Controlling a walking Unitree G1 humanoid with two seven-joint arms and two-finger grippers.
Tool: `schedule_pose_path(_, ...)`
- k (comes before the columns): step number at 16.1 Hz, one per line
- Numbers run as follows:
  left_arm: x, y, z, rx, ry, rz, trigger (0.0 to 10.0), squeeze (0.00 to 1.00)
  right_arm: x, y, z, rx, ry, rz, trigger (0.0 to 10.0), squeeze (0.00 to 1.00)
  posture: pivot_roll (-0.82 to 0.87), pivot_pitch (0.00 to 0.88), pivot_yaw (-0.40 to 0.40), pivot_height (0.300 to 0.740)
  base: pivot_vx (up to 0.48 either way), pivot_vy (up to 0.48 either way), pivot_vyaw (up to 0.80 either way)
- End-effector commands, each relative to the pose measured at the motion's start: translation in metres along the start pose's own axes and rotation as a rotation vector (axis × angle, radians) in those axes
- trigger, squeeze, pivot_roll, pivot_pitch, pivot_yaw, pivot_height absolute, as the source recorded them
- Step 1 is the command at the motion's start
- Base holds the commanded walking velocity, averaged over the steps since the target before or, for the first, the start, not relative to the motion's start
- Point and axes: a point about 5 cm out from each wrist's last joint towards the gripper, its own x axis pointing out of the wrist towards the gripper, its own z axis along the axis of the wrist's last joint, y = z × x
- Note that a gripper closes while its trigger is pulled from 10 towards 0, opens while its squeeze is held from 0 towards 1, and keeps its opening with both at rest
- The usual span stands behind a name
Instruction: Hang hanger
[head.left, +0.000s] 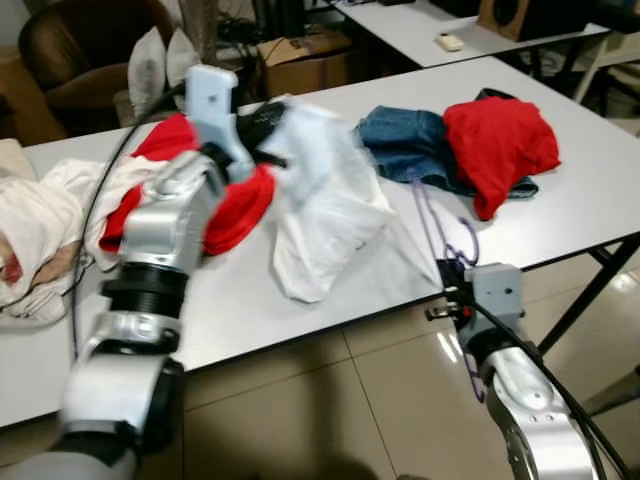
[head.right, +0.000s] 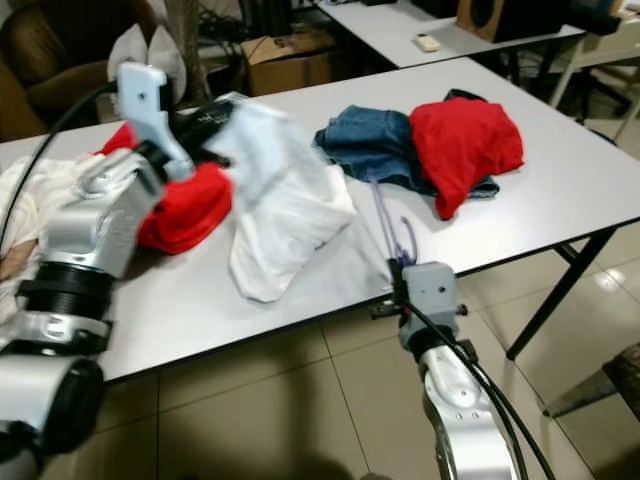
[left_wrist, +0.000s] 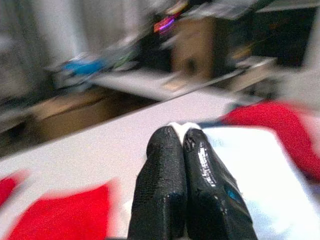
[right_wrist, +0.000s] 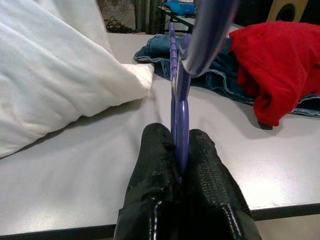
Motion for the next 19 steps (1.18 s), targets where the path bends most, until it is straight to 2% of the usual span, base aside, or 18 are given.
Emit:
schedule_pose_path(1, -0.001, 0.014, -0.005, 0.006, 0.043, 0.097, 0.0, 0.0, 0.002, 0.003, -0.001, -0.004, 0.0, 0.015, 10.0, 0.0, -0.23, 0.0, 0.093, 0.74, 0.0, 0.0, 0.0)
schedule_pose_path(2, -0.001, 0.027, 0.002, 0.02, 0.013, 0.19, 0.0, 0.0, 0.003, 0.003, 0.0, -0.003, -0.002, 0.013, 10.0, 0.0, -0.23, 0.0, 0.093, 0.74, 0.0, 0.0, 0.0)
schedule_pose_path(3, 0.004, 0.032, 0.062, 0.025, -0.282, 0.202, 0.0, 0.0, 0.003, 0.001, 0.002, -0.006, -0.01, 0.007, 10.0, 0.0, -0.24, 0.0, 0.102, 0.74, 0.0, 0.0, 0.0)
schedule_pose_path(4, 0.004, 0.024, 0.095, -0.025, -0.452, 0.119, 0.0, 0.0, 0.002, 0.0, 0.002, -0.004, -0.014, -0.001, 10.0, 0.0, -0.24, 0.0, 0.103, 0.74, 0.0, 0.0, 0.0)
schedule_pose_path(5, -0.003, 0.002, 0.143, -0.171, -0.708, -0.079, 0.0, 0.0, 0.0, -0.003, 0.001, 0.005, -0.014, -0.019, 10.0, 0.0, -0.24, 0.0, 0.103, 0.74, 0.0, 0.0, 0.0)
schedule_pose_path(6, -0.002, -0.008, 0.147, -0.158, -0.692, -0.153, 0.0, 0.0, -0.001, -0.003, 0.0, 0.005, -0.01, -0.024, 10.0, 0.0, -0.25, 0.0, 0.114, 0.74, 0.0, 0.0, 0.0)
schedule_pose_path(8, 0.006, -0.011, 0.119, -0.058, -0.553, -0.122, 0.0, 0.0, -0.001, -0.002, -0.001, 0.004, -0.009, -0.024, 10.0, 0.0, -0.25, 0.0, 0.119, 0.74, 0.0, 0.0, 0.0)
schedule_pose_path(9, 0.008, -0.016, 0.067, 0.009, -0.345, -0.104, 0.0, 0.0, -0.002, 0.001, -0.001, 0.007, -0.009, -0.025, 10.0, 0.0, -0.26, 0.0, 0.122, 0.74, 0.0, 0.0, 0.0)
schedule_pose_path(11, 0.006, -0.023, 0.041, 0.024, -0.272, -0.134, 0.0, 0.0, -0.002, 0.001, -0.002, 0.007, -0.007, -0.024, 10.0, 0.0, -0.25, 0.0, 0.114, 0.74, 0.0, 0.0, 0.0)
schedule_pose_path(12, 0.004, -0.025, 0.036, 0.026, -0.254, -0.146, 0.0, 0.0, -0.002, 0.001, -0.002, 0.007, -0.006, -0.023, 10.0, 0.0, -0.25, 0.0, 0.113, 0.74, 0.0, 0.0, 0.0)
schedule_pose_path(13, 0.0, -0.033, 0.014, 0.116, -0.139, -0.167, 0.0, 0.0, 0.0, 0.002, -0.003, 0.002, -0.005, -0.008, 10.0, 0.0, -0.24, 0.0, 0.106, 0.74, 0.0, 0.0, 0.0)
schedule_pose_path(15, -0.003, -0.037, -0.001, 0.159, -0.087, -0.135, 0.0, 0.0, 0.001, 0.002, -0.003, -0.001, -0.005, -0.004, 10.0, 0.0, -0.24, 0.0, 0.104, 0.74, 0.0, 0.0, 0.0)
schedule_pose_path(18, -0.011, -0.053, -0.043, -0.037, 0.007, -0.001, 0.0, 0.0, 0.003, 0.003, -0.004, -0.002, 0.0, 0.007, 10.0, 0.0, -0.22, 0.0, 0.086, 0.74, 0.0, 0.0, 0.0)
schedule_pose_path(19, -0.009, -0.06, -0.049, -0.099, 0.022, 0.014, 0.0, 0.0, 0.004, 0.005, -0.004, -0.004, 0.002, 0.017, 10.0, 0.0, -0.22, 0.0, 0.081, 0.74, 0.0, 0.0, 0.0)
